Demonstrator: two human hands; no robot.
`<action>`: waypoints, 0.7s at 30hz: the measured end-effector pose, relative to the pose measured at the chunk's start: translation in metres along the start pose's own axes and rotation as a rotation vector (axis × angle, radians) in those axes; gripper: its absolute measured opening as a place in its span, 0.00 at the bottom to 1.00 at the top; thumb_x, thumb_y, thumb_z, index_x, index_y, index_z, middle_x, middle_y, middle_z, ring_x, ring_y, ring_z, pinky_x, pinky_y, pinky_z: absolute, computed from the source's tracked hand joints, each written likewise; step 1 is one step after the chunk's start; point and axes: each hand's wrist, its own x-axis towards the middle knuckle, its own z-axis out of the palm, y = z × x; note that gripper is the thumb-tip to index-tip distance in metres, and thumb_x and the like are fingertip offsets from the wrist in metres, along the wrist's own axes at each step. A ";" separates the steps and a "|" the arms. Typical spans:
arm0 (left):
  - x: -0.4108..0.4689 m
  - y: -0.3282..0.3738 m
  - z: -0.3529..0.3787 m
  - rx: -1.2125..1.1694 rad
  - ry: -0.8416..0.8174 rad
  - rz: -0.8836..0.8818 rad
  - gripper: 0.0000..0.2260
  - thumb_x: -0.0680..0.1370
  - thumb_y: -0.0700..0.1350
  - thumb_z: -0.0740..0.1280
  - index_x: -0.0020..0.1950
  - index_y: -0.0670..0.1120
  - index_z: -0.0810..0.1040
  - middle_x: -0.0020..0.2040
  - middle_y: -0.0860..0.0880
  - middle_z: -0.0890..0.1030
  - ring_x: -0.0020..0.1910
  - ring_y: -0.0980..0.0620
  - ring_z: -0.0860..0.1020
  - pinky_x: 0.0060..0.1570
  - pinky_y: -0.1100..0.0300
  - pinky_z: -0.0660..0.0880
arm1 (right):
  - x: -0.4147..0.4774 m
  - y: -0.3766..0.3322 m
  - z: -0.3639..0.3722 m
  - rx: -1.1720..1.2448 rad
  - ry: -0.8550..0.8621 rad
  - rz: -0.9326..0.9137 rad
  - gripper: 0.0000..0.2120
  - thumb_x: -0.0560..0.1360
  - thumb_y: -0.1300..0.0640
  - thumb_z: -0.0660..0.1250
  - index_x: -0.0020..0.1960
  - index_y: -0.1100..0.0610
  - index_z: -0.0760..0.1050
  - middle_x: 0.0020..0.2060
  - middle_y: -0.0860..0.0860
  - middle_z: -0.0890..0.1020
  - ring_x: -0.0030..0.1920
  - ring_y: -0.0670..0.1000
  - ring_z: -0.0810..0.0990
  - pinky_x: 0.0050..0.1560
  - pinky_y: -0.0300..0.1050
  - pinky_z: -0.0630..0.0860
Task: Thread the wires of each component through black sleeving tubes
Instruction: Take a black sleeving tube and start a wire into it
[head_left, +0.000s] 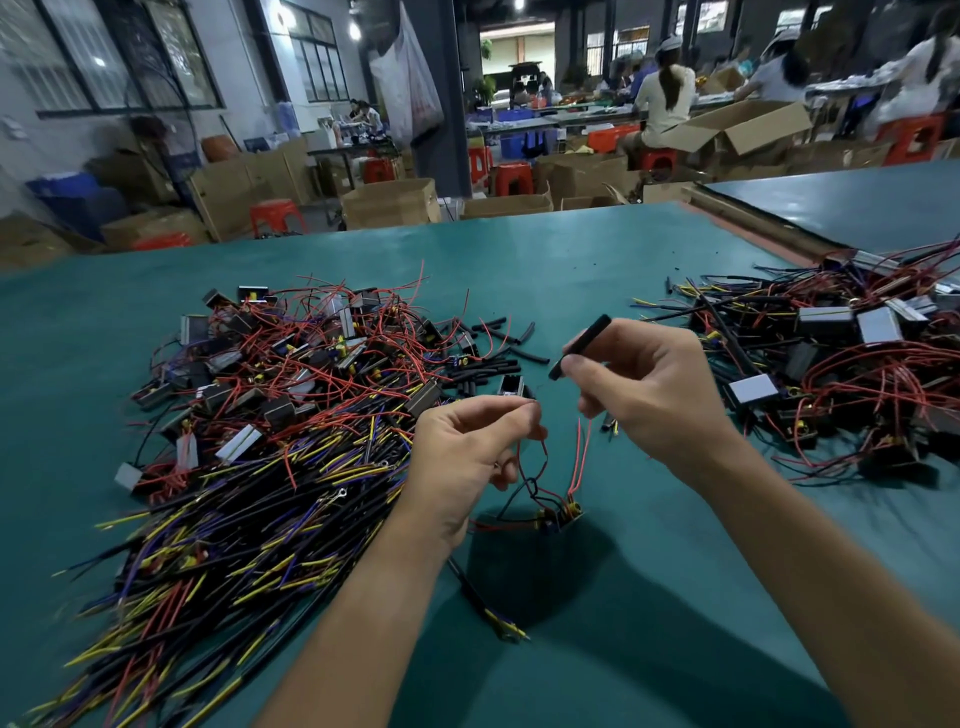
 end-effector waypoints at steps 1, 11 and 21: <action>0.000 0.000 0.000 0.001 0.012 0.002 0.05 0.73 0.39 0.73 0.39 0.46 0.86 0.32 0.47 0.83 0.20 0.56 0.69 0.22 0.66 0.67 | 0.000 -0.001 -0.001 0.028 0.016 -0.001 0.05 0.73 0.70 0.70 0.39 0.63 0.79 0.26 0.44 0.80 0.24 0.46 0.76 0.27 0.37 0.73; 0.002 -0.002 0.002 0.038 0.028 0.011 0.05 0.74 0.41 0.73 0.38 0.47 0.86 0.33 0.46 0.83 0.19 0.56 0.69 0.21 0.66 0.66 | -0.005 -0.001 0.005 -0.060 -0.080 -0.033 0.05 0.73 0.68 0.72 0.40 0.60 0.81 0.33 0.52 0.84 0.27 0.51 0.78 0.28 0.43 0.76; 0.002 -0.003 0.002 0.026 0.049 0.003 0.03 0.74 0.41 0.72 0.41 0.45 0.84 0.33 0.45 0.83 0.19 0.55 0.69 0.21 0.66 0.66 | 0.000 -0.002 -0.003 -0.042 -0.007 -0.074 0.05 0.72 0.69 0.72 0.39 0.62 0.80 0.29 0.50 0.82 0.25 0.49 0.77 0.26 0.42 0.73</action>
